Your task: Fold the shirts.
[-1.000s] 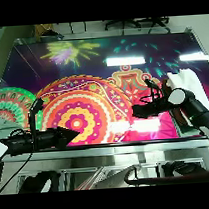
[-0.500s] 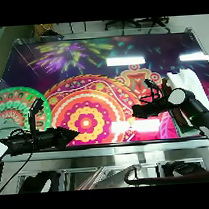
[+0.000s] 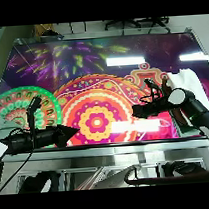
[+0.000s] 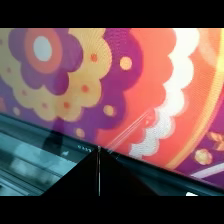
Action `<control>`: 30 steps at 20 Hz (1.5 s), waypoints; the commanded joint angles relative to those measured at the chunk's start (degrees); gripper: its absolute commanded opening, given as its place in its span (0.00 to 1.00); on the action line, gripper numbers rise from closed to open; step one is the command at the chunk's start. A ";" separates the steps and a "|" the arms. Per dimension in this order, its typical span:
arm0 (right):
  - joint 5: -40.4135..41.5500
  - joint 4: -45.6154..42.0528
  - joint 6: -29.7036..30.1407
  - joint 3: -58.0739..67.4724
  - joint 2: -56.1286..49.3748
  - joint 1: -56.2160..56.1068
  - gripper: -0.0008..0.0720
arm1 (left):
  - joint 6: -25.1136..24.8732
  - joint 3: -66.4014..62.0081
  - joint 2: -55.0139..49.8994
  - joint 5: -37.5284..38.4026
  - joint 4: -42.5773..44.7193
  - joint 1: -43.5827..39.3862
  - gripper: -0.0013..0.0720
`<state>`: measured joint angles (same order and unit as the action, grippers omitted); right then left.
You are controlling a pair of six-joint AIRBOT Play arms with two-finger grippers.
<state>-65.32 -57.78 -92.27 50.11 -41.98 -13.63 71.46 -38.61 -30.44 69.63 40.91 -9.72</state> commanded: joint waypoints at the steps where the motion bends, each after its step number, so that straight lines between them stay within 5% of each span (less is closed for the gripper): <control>1: 1.07 0.02 -0.02 -0.02 0.04 -0.04 0.03 | 0.02 0.02 0.07 -6.01 -0.11 -0.02 0.04; 5: 1.75 0.02 0.15 -0.02 -0.57 -0.04 0.03 | -0.04 -0.28 0.07 -10.05 -1.03 0.22 0.04; 7: 2.86 0.02 0.20 -0.02 -1.25 -0.04 0.03 | 0.04 -3.56 0.07 -9.03 8.72 3.54 0.04; 10: 4.11 0.00 0.96 0.00 -1.97 -0.04 0.04 | 4.09 -9.49 0.07 -4.55 35.32 13.64 0.05; 11: 4.33 0.00 1.62 -0.02 -2.16 -0.04 0.04 | 5.11 -10.27 0.00 -4.61 44.30 18.34 0.31; 12: 4.87 0.00 2.01 -0.02 -2.38 -0.04 0.04 | 5.16 -10.40 -0.74 -5.64 51.56 23.50 0.89; 13: 5.51 0.00 2.56 0.00 -2.73 -0.04 0.04 | 5.79 -10.34 -2.23 -6.56 56.48 28.50 0.96; 18: 6.49 -0.13 4.66 -0.02 -3.93 -0.02 0.04 | 9.55 -7.21 -16.17 -12.76 60.11 44.98 0.96; 30: 7.52 -0.20 5.53 0.00 -6.62 -0.02 0.04 | 9.44 -6.23 -41.79 -11.87 62.03 56.48 0.96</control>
<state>-58.28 -57.98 -86.87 50.11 -48.29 -13.63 80.90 -44.01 -67.59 59.29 102.24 45.21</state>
